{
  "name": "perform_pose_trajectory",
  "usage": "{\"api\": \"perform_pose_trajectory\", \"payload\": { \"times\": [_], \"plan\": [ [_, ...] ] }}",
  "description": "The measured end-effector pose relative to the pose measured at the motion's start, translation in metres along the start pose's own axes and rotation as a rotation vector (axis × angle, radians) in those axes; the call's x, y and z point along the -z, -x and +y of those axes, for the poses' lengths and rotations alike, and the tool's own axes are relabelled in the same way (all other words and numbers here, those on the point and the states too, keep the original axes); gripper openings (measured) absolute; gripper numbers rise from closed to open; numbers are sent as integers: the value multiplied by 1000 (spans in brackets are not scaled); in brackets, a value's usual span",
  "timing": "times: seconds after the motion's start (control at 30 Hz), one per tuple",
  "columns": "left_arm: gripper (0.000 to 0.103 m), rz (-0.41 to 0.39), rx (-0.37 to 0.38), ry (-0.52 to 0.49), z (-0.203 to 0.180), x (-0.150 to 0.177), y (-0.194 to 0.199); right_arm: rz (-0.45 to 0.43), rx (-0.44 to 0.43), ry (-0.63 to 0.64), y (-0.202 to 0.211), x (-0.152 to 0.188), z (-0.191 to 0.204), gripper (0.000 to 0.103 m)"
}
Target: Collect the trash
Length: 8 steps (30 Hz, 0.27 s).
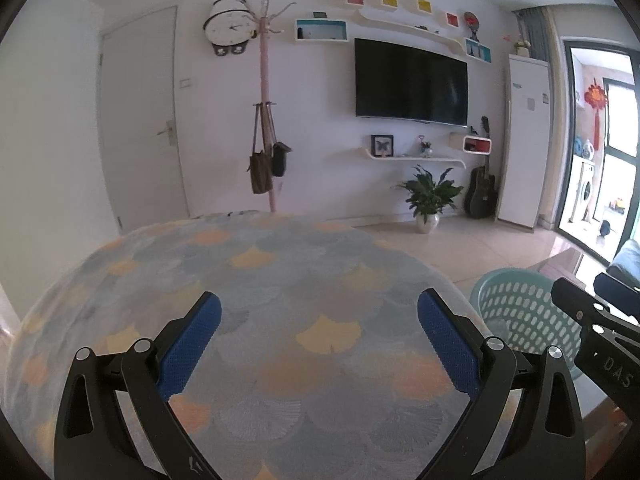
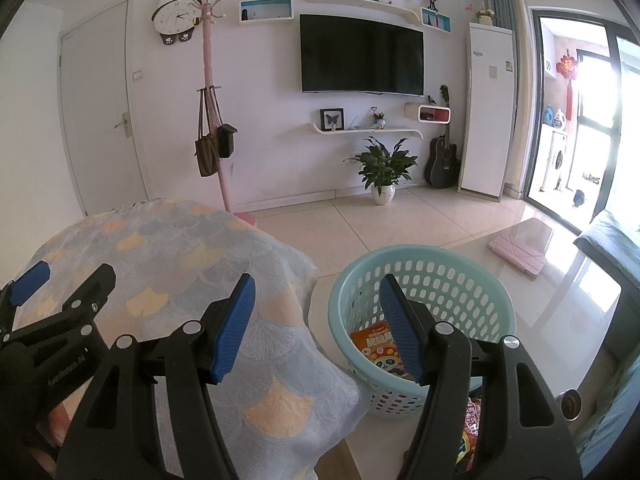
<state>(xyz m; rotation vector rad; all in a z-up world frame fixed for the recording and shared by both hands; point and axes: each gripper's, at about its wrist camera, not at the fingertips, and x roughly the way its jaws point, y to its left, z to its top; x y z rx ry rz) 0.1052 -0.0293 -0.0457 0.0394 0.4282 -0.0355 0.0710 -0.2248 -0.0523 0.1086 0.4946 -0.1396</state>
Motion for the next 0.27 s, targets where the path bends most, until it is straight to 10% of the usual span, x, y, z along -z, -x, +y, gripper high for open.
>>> {"api": "perform_pose_trajectory", "payload": {
  "times": [0.27],
  "plan": [
    [96,23,8,-3,-2,0,0,2,0,0,-1,0,0,61]
  ]
}}
